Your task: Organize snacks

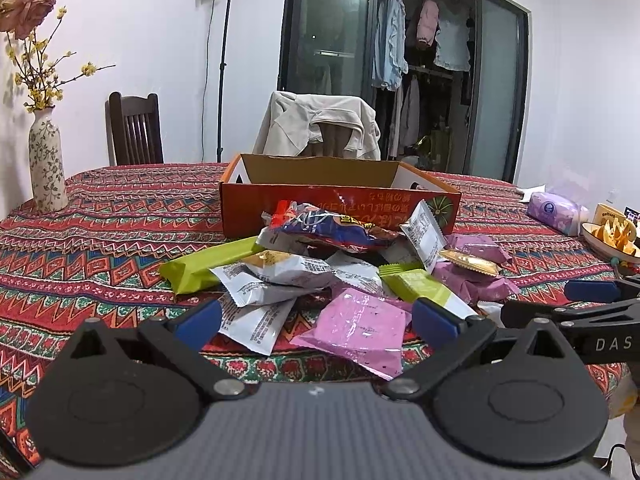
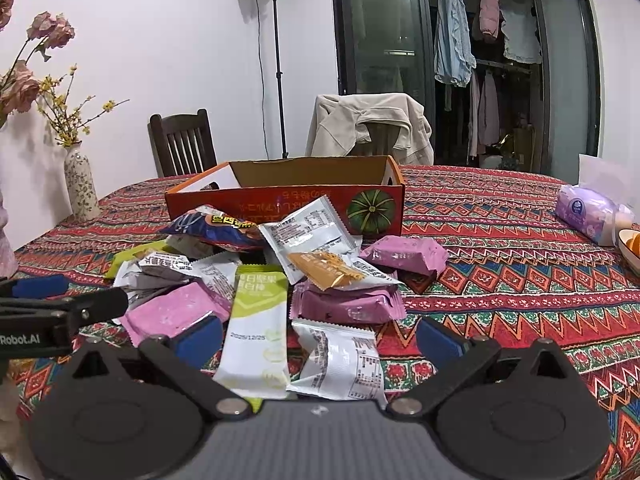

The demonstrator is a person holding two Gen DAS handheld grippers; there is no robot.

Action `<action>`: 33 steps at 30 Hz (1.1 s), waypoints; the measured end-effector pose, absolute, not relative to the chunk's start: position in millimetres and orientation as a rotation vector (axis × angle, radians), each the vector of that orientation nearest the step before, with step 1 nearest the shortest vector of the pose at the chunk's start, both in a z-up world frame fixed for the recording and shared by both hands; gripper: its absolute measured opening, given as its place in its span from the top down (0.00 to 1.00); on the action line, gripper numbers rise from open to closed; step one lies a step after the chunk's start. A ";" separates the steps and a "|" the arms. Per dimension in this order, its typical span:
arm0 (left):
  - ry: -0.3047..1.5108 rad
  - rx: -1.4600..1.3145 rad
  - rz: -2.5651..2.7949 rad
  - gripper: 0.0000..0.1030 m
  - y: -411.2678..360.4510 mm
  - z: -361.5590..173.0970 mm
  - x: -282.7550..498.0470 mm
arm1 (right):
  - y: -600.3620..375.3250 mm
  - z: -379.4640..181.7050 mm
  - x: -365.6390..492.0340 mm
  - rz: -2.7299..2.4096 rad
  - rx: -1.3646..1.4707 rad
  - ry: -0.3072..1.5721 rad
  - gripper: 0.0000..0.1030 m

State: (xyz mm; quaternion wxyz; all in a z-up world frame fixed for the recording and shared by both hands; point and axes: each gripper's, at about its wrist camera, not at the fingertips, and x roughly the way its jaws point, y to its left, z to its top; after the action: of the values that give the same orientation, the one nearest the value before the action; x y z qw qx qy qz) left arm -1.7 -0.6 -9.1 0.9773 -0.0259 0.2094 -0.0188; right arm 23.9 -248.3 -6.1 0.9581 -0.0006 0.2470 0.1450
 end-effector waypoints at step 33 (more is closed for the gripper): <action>0.438 -0.057 -0.034 0.00 -1.7 -13.7 5.1 | -261.5 -14.4 29.7 0.294 0.012 0.513 0.08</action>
State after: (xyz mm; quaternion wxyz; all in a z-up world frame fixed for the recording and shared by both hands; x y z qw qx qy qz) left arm 5.1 -1.7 -13.7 0.9755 -0.0285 0.2174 -0.0168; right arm 29.7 -261.5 -14.4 0.9567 0.0058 0.2527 0.1447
